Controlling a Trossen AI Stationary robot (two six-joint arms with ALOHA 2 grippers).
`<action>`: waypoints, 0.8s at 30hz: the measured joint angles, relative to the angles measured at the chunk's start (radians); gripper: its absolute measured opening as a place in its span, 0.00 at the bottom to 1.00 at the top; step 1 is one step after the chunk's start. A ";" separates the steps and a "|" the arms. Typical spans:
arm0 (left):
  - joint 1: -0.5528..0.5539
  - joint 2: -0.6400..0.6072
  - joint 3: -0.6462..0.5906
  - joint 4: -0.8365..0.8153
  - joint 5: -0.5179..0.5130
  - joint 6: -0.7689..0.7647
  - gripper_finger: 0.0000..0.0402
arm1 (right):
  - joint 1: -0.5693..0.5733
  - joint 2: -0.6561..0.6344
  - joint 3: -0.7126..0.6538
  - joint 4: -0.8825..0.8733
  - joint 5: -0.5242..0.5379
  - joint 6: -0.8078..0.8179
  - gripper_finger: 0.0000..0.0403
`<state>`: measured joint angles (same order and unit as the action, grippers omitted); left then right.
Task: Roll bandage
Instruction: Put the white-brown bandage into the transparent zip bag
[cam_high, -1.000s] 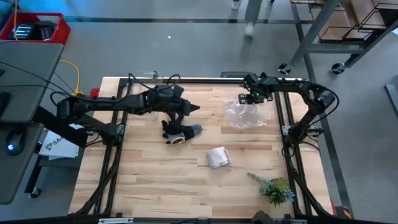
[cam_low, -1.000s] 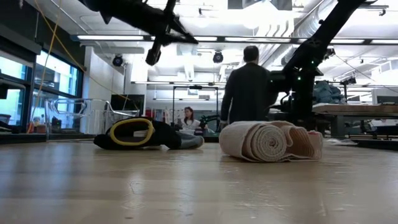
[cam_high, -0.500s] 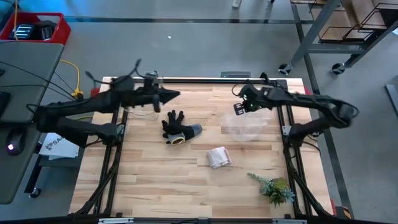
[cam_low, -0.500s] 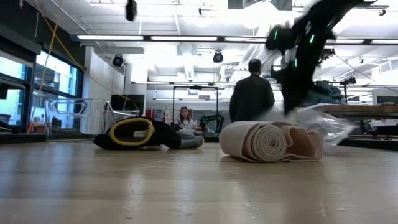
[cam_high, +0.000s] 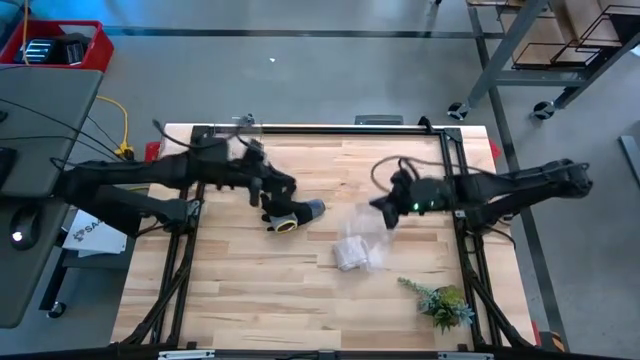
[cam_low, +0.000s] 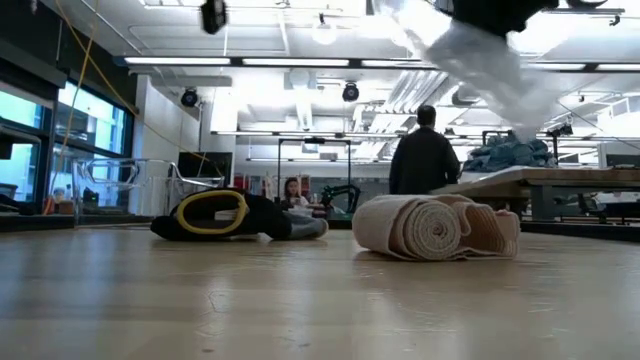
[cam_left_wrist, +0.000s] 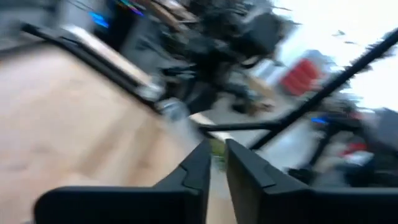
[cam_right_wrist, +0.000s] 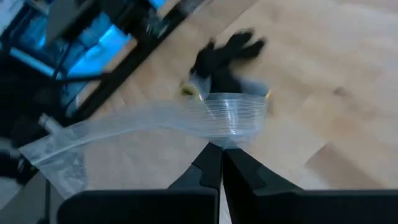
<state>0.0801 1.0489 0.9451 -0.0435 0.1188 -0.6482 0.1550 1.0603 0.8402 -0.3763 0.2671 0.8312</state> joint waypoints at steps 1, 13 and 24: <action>-0.019 0.032 0.000 0.050 0.026 -0.028 0.15 | 0.028 0.015 0.000 0.001 0.014 0.006 0.00; -0.139 0.399 0.000 0.505 0.018 -0.334 0.45 | 0.140 0.175 0.210 0.001 0.142 -0.385 0.00; -0.121 0.465 0.001 0.567 -0.043 -0.447 0.48 | 0.117 0.179 0.343 -0.222 0.163 -0.546 0.00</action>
<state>-0.0407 1.5138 0.9463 0.5239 0.0754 -1.0953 0.2720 1.2388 1.1828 -0.5986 0.4303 0.2853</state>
